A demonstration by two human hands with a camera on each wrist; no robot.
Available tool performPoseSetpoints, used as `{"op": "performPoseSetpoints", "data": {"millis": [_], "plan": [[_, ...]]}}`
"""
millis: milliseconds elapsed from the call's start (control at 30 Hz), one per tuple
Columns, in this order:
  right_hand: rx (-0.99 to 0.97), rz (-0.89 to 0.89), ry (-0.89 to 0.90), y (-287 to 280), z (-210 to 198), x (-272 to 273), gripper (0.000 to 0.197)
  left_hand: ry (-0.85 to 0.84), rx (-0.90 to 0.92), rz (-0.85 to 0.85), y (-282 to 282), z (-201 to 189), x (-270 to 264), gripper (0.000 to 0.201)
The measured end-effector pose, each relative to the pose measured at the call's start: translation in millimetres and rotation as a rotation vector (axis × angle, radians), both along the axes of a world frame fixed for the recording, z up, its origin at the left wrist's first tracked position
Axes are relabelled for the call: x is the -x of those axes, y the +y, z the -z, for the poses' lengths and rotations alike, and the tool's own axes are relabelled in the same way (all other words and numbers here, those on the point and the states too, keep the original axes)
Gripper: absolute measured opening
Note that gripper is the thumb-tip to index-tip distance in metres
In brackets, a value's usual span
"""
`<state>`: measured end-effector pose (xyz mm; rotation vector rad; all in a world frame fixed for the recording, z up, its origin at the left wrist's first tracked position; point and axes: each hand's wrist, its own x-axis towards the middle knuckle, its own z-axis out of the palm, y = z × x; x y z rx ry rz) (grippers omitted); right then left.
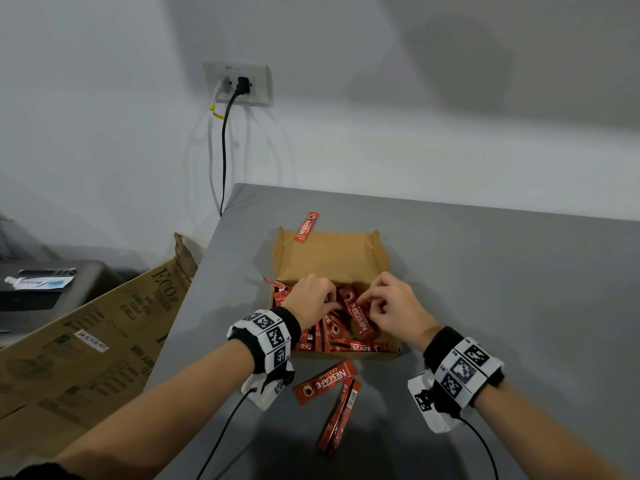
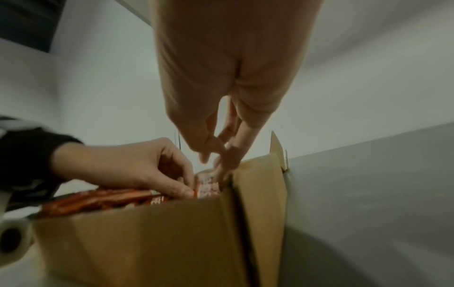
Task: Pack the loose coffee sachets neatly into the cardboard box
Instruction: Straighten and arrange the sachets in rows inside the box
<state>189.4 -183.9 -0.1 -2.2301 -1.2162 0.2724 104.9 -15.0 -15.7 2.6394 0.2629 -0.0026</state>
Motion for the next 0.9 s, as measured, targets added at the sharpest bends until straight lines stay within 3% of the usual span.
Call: {"op": "performPoseSetpoints", "data": {"millis": [200, 367, 533, 633, 733, 900], "plan": [[0.184, -0.186, -0.111, 2.0, -0.3, 0.5, 0.031, 0.015, -0.001, 0.012, 0.1, -1.4, -0.5, 0.017], [0.267, -0.18, -0.115, 15.8, -3.8, 9.6, 0.033, 0.028, -0.026, 0.023, 0.6, -0.7, 0.1, 0.014], [0.439, -0.256, -0.27, 25.1, 7.1, 18.4, 0.035, 0.018, -0.021, 0.016, 0.5, -1.3, 0.4, 0.016], [0.47, -0.237, -0.265, 25.8, 6.7, 20.8, 0.027, 0.017, -0.011, 0.01, 0.5, -1.7, 0.6, 0.016], [0.316, -0.188, -0.14, 22.8, -1.9, 16.3, 0.008, 0.023, -0.014, 0.019, 0.1, -1.8, 0.7, 0.015], [-0.156, 0.157, 0.32, 6.2, -23.6, -1.6, 0.029, 0.02, 0.01, -0.002, 1.2, 0.6, -1.0, 0.017]]}}
